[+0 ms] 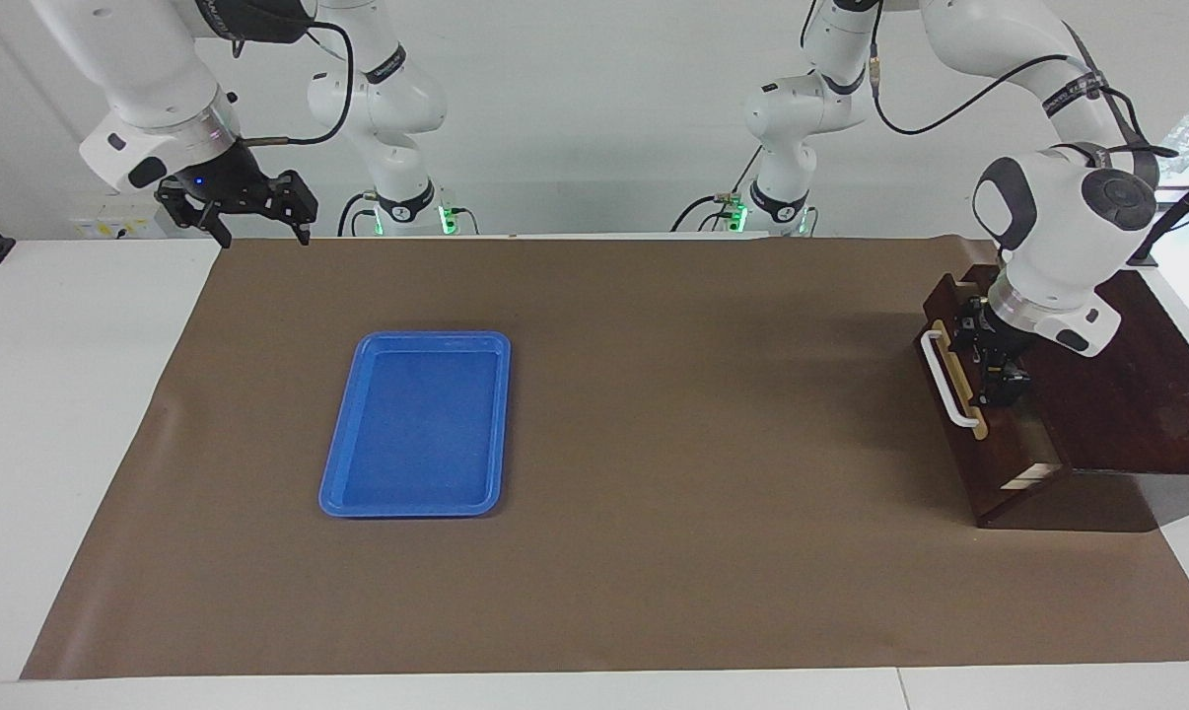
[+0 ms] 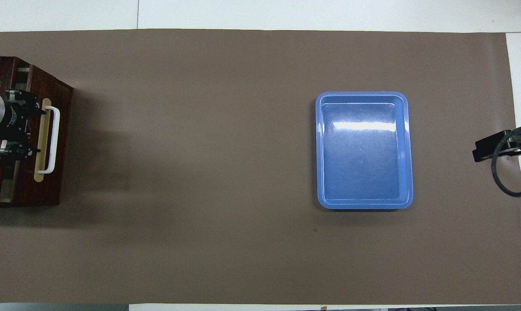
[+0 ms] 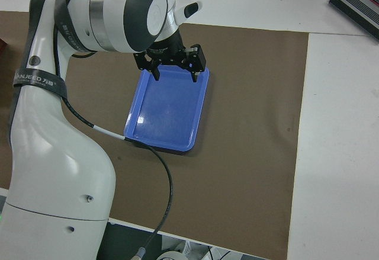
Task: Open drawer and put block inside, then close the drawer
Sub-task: 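Push the drawer shut with the left gripper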
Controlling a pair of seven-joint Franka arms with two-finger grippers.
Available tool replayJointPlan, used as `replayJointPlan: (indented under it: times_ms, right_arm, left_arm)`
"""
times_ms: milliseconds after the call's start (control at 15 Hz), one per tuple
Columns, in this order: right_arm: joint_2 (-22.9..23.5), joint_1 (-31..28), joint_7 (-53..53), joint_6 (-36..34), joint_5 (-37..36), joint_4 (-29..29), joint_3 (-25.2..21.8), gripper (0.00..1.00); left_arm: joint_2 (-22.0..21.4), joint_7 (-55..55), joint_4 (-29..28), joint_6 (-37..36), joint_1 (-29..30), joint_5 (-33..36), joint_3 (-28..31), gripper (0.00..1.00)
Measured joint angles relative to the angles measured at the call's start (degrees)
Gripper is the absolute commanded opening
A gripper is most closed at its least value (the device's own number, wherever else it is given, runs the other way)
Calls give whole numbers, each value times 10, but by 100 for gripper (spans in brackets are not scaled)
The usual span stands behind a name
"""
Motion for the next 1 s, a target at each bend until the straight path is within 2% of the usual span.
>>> replayJointPlan:
  times_ms: [267,667,1000]
  right_arm:
    - [0,0,0,0,0,0,0,100]
    - [0,0,0,0,0,0,0,100]
    - [0,0,0,0,0,0,-1,100]
  left_arm:
    - [0,25,2,1,22,15,0,100]
    - [-2,43,4,-4,23,15,-3,100]
    - [-13,177,74,-77,24,-25,-5,100]
